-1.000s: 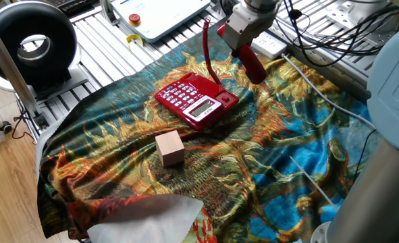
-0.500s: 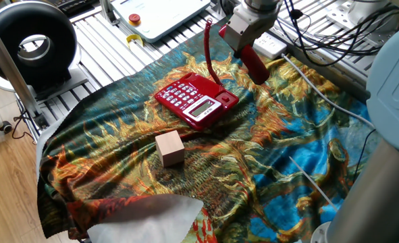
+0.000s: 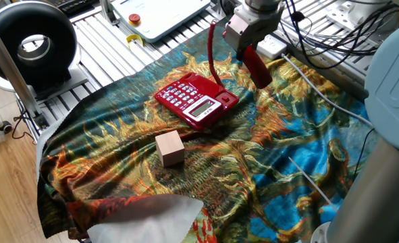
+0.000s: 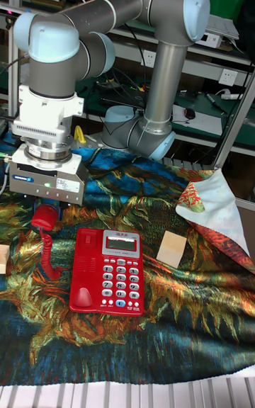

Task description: Place the handset of the telephone on the corresponding phone cradle

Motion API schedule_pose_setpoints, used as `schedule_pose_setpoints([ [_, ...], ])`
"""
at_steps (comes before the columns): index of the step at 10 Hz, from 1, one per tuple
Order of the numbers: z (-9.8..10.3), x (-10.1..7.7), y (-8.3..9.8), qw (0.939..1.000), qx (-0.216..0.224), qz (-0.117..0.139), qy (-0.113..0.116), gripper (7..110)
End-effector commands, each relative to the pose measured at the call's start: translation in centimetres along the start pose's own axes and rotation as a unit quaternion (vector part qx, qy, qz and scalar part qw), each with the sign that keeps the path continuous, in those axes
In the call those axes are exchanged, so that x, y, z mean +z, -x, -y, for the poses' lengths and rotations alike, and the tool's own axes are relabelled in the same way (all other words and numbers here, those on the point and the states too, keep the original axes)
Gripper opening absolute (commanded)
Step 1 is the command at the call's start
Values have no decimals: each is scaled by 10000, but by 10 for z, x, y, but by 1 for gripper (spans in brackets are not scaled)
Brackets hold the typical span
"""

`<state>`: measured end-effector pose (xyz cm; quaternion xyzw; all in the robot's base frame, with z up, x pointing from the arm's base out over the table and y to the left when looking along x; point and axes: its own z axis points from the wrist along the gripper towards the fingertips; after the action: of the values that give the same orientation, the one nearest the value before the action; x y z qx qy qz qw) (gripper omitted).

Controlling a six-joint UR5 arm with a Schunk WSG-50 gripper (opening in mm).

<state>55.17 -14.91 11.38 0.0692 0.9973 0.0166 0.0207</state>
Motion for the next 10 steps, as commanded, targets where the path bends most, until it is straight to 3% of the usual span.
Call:
schedule_pose_setpoints([
  [1,-8,-1,-2,9981,593,-60,174,7],
  [4,-3,-1,6,9952,971,105,93,7],
  [10,-3,-1,9,9969,763,170,82,7],
])
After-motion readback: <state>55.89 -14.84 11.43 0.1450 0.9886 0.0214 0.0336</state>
